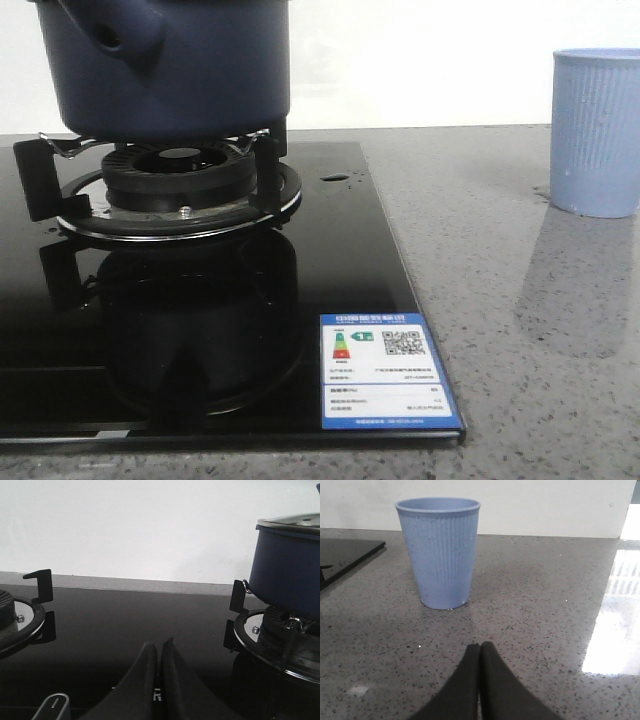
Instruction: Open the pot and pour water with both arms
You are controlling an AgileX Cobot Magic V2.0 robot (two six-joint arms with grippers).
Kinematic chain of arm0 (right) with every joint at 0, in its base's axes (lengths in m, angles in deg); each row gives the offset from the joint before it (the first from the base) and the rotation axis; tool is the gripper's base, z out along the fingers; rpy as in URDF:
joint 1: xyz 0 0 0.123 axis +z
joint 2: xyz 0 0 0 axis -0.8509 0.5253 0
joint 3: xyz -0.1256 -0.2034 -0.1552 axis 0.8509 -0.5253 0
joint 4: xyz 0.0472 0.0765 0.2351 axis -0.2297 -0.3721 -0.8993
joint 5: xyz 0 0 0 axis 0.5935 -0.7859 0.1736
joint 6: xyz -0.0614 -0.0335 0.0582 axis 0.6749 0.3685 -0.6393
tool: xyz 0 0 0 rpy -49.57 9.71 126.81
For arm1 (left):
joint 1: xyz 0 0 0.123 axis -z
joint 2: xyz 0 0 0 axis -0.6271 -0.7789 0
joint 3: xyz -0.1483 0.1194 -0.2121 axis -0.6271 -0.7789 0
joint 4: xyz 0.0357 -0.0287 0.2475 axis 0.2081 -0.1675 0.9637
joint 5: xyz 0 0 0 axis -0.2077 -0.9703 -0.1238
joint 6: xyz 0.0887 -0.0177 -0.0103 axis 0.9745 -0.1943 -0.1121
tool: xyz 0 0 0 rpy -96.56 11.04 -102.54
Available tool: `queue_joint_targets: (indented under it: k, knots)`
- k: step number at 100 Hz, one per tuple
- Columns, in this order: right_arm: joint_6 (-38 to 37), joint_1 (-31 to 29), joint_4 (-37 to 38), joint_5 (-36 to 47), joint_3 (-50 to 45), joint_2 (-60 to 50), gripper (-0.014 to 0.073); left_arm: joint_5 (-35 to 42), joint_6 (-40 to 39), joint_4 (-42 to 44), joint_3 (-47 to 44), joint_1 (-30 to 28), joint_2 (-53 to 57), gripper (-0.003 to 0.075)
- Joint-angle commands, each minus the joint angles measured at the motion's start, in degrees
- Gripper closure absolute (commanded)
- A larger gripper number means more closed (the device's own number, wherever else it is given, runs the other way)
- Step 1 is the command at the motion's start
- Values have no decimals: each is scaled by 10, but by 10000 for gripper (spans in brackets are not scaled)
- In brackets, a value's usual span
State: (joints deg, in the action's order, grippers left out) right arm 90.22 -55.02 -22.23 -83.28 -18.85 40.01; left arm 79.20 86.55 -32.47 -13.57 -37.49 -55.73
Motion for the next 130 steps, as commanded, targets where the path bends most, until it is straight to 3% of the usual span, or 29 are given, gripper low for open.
queue_joint_targets:
  k: [1, 130]
  knots:
    - [5, -2, 1, 43, -10, -10, 655, 41, -5, -5, -8, -1, 15, 736]
    - [5, -2, 1, 63, -10, -10, 655, 41, -5, -3, -8, -1, 15, 736]
